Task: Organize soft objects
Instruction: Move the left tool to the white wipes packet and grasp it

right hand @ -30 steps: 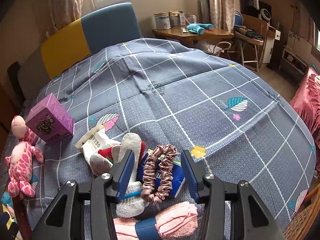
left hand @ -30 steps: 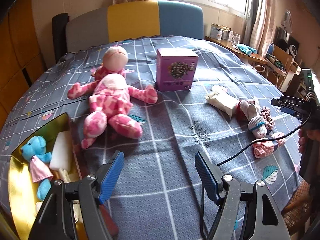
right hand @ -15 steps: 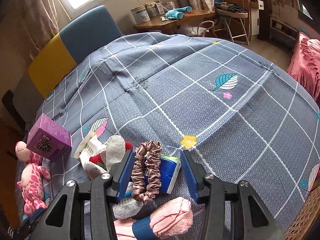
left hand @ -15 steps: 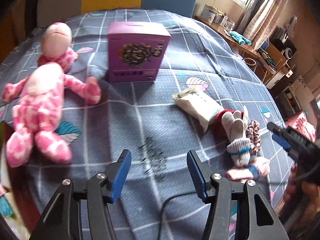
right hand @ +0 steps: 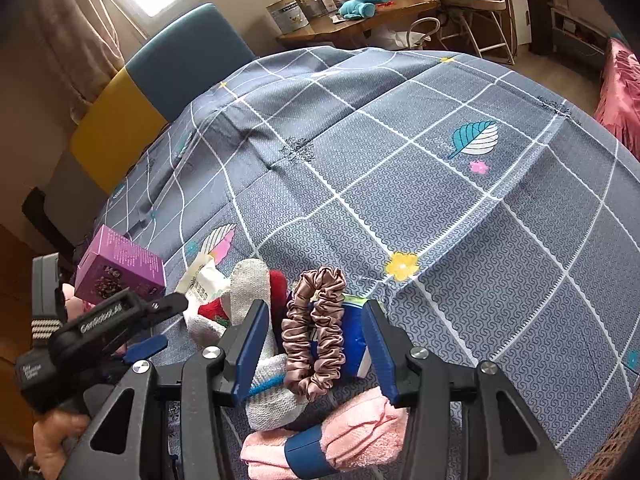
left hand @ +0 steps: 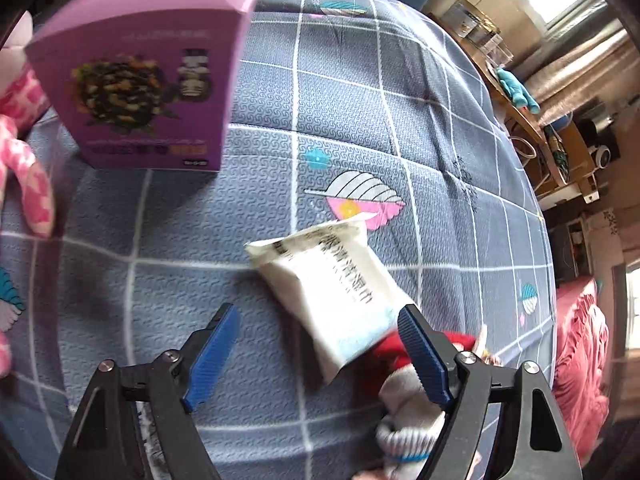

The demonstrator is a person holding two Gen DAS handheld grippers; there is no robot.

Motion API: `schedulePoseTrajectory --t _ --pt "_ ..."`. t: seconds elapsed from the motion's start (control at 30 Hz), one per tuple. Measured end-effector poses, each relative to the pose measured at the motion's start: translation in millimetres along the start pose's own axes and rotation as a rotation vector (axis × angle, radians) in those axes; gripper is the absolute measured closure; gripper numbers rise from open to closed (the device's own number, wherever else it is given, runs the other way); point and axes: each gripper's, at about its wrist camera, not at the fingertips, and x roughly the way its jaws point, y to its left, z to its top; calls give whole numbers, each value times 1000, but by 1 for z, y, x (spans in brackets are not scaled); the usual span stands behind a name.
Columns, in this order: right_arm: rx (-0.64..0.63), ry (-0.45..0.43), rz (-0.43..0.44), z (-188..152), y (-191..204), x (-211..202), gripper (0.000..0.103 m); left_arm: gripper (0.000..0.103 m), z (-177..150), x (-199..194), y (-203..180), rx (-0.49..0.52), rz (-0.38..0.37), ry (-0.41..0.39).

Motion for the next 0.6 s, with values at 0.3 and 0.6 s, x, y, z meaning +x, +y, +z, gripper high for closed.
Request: schedulePoseTrajectory --t 0.3,0.6 --pt "48 8 39 0 -8 0 54 19 17 31 -20 -69 34 48" --pt "83 13 16 -1 -15 3 54 41 16 24 -16 24 77 1"
